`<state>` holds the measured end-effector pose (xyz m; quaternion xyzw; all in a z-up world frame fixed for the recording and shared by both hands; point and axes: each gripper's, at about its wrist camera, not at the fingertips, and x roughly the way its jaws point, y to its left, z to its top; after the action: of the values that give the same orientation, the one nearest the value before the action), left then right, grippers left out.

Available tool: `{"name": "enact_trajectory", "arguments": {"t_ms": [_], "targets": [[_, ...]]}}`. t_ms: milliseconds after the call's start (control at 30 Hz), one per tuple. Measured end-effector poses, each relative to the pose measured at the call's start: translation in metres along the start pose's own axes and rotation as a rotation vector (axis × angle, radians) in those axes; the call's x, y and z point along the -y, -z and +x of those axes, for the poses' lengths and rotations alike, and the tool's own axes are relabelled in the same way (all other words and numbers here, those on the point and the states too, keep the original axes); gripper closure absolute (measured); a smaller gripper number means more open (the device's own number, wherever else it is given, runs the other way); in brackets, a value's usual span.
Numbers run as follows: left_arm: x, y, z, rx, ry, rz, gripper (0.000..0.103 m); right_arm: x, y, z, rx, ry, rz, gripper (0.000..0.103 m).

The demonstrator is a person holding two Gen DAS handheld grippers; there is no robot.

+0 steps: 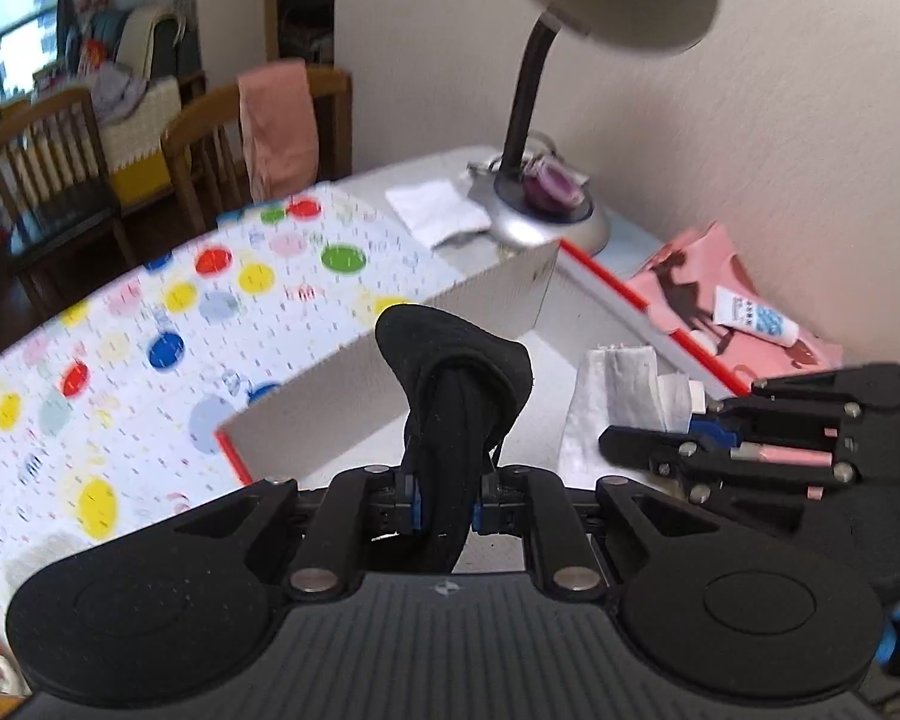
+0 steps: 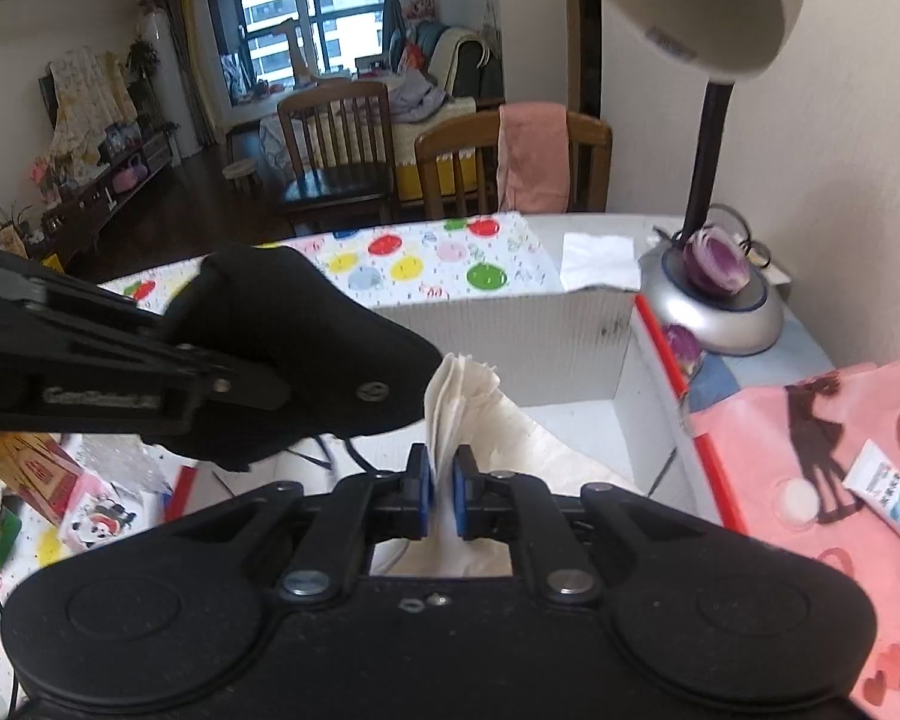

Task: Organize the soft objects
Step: 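Lower the white cloth into the red box while the left tool lowers the black mask in, then open the right gripper releasing the cloth while the left gripper releases the mask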

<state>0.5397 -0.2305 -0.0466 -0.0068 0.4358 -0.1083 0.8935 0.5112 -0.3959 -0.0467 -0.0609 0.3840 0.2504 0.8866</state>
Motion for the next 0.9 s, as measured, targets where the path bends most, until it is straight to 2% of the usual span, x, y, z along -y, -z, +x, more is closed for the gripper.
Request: {"name": "enact_trajectory", "arguments": {"t_ms": [100,233,433,633,900], "targets": [[-0.001,-0.004,0.024,-0.047,-0.002,-0.030,0.090,0.004,0.003,0.015,-0.031,-0.004,0.010,0.095],[0.000,-0.005,0.051,-0.092,-0.033,-0.020,0.090,0.008,0.010,0.030,-0.082,0.014,0.018,0.093],[0.001,-0.002,0.078,-0.158,-0.034,-0.042,0.090,0.017,0.020,0.045,-0.154,0.014,0.063,0.091],[0.006,0.005,0.097,-0.219,-0.055,-0.009,0.090,0.021,0.024,0.047,-0.182,0.020,0.060,0.087],[0.006,0.008,0.101,-0.226,-0.059,-0.004,0.089,0.026,0.025,0.044,-0.192,0.002,0.083,0.083]]}}
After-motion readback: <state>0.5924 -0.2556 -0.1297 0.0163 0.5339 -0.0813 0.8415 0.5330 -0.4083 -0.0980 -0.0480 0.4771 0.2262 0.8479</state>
